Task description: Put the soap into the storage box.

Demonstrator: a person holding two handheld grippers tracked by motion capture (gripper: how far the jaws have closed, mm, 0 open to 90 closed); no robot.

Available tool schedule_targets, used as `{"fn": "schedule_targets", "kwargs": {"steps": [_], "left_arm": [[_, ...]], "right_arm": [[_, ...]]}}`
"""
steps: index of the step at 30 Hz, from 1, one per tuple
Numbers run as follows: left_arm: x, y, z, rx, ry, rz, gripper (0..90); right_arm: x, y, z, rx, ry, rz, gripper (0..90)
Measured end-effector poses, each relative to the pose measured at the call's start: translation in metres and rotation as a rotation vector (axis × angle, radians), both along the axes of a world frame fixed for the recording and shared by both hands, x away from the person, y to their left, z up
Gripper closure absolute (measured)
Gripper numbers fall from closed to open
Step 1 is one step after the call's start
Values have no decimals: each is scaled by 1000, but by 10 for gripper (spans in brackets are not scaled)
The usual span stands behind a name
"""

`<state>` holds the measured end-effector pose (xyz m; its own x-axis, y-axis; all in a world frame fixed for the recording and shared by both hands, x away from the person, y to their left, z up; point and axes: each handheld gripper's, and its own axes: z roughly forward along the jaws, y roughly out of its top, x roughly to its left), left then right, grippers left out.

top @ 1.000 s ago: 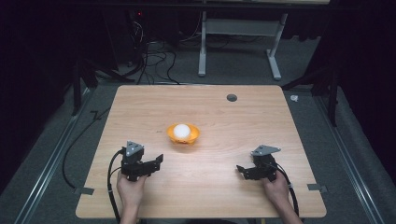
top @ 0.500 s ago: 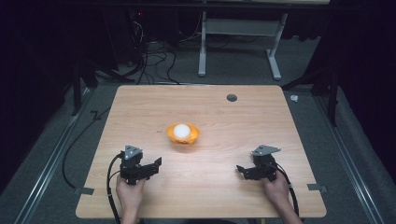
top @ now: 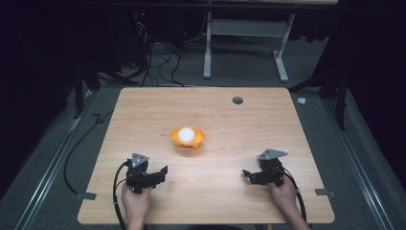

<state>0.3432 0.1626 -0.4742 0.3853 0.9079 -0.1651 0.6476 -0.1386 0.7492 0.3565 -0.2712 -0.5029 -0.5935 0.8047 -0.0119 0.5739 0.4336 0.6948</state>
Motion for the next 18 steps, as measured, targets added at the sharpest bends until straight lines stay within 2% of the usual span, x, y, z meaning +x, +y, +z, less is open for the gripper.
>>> {"fn": "schedule_targets", "kwargs": {"steps": [18], "left_arm": [[-4, -15, -13, 31, 2, -12, 213]], "right_arm": [[0, 0, 0, 1, -2, 2, 129]]}}
